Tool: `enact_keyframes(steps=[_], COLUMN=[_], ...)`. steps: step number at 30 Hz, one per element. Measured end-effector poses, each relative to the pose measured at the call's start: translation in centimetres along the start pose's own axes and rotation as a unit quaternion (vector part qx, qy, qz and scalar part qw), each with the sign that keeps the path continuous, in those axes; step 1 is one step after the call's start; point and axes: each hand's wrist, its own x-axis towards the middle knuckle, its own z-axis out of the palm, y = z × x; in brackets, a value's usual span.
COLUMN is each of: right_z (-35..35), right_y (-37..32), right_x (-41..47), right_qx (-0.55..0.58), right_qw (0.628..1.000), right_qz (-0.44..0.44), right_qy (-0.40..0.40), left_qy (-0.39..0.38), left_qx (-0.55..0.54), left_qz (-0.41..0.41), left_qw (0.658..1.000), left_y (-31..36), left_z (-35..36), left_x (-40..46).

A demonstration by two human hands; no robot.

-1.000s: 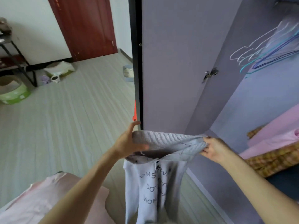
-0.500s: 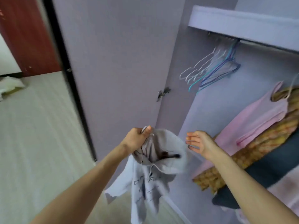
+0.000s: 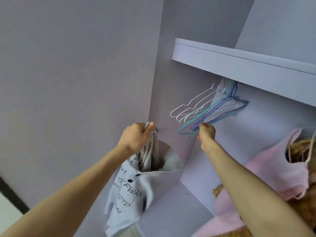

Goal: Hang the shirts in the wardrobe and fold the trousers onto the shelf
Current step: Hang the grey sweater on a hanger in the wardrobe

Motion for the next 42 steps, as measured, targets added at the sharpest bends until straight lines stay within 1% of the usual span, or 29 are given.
enact_keyframes(steps=[3, 5, 11, 14, 16, 19, 24, 27, 30, 32, 34, 35, 36, 37, 38, 39, 40, 42], right_z=[1.0, 1.3, 0.6, -0.4, -1.2, -2.3, -4.8, -6.6, -8.6, -9.6, -10.1, -10.1, -9.8, -9.5, -9.1, -8.8, -8.5, -8.5], right_y=[-0.2, -0.1, 0.2, -0.7, -1.0, -0.6, 2.7, 6.0, 10.4, 13.2, 14.2, 14.2, 14.1, 14.0, 14.0, 14.2, 14.7, 16.0], right_x=[2.3, 2.9, 2.5, 2.1, 1.9, 1.4, -1.2, -5.0, -10.7, -14.0, -15.1, -15.1, -14.9, -14.5, -14.3, -14.3, -14.6, -16.0], right_qx=[0.012, -0.002, -0.075, -0.08, -0.071, -0.057, -0.074, -0.093, -0.11, -0.106, -0.049, -0.025, -0.01, -0.024, -0.043, -0.065, -0.078, -0.059], right_qw=[0.999, 0.999, 0.988, 0.982, 0.983, 0.987, 0.983, 0.978, 0.968, 0.974, 0.991, 0.995, 0.995, 0.994, 0.994, 0.996, 0.997, 0.996], right_qz=[0.017, 0.012, -0.06, -0.076, -0.078, -0.087, -0.137, -0.17, -0.216, -0.199, -0.124, -0.072, -0.024, 0.001, 0.01, 0.002, -0.013, -0.039], right_qy=[0.027, 0.041, 0.124, 0.151, 0.149, 0.122, 0.096, 0.073, 0.062, 0.031, -0.03, -0.066, -0.093, -0.103, -0.096, -0.068, -0.027, 0.052], left_qy=[0.002, 0.008, -0.009, -0.031, -0.045, -0.058, -0.084, -0.102, -0.142, -0.165, -0.182, -0.187, -0.189, -0.19, -0.192, -0.195, -0.197, -0.198], left_qx=[0.011, 0.014, 0.0, -0.017, -0.03, -0.056, -0.104, -0.147, -0.174, -0.174, -0.17, -0.163, -0.156, -0.153, -0.149, -0.145, -0.141, -0.138], left_qz=[0.012, 0.018, 0.009, 0.017, 0.018, 0.015, 0.021, -0.009, -0.058, -0.072, -0.073, -0.073, -0.073, -0.07, -0.067, -0.063, -0.06, -0.05], left_qw=[1.0, 1.0, 1.0, 0.999, 0.998, 0.997, 0.991, 0.984, 0.973, 0.968, 0.966, 0.966, 0.967, 0.967, 0.968, 0.968, 0.968, 0.969], left_y=[-0.2, -0.4, -0.9, -0.7, -0.5, -0.3, -0.8, -1.8, -3.2, -4.2, -4.9, -5.1, -5.3, -5.3, -5.4, -5.5, -5.6, -6.0], left_z=[0.3, 0.5, 1.2, 1.7, 2.2, 2.9, 4.3, 5.2, 5.7, 5.9, 6.0, 6.0, 6.0, 5.9, 5.9, 5.8, 5.7, 5.4], left_x=[1.1, 1.5, 2.3, 2.5, 2.6, 2.5, 1.1, -0.4, -2.0, -3.0, -3.7, -4.0, -4.3, -4.5, -4.7, -5.0, -5.2, -5.8])
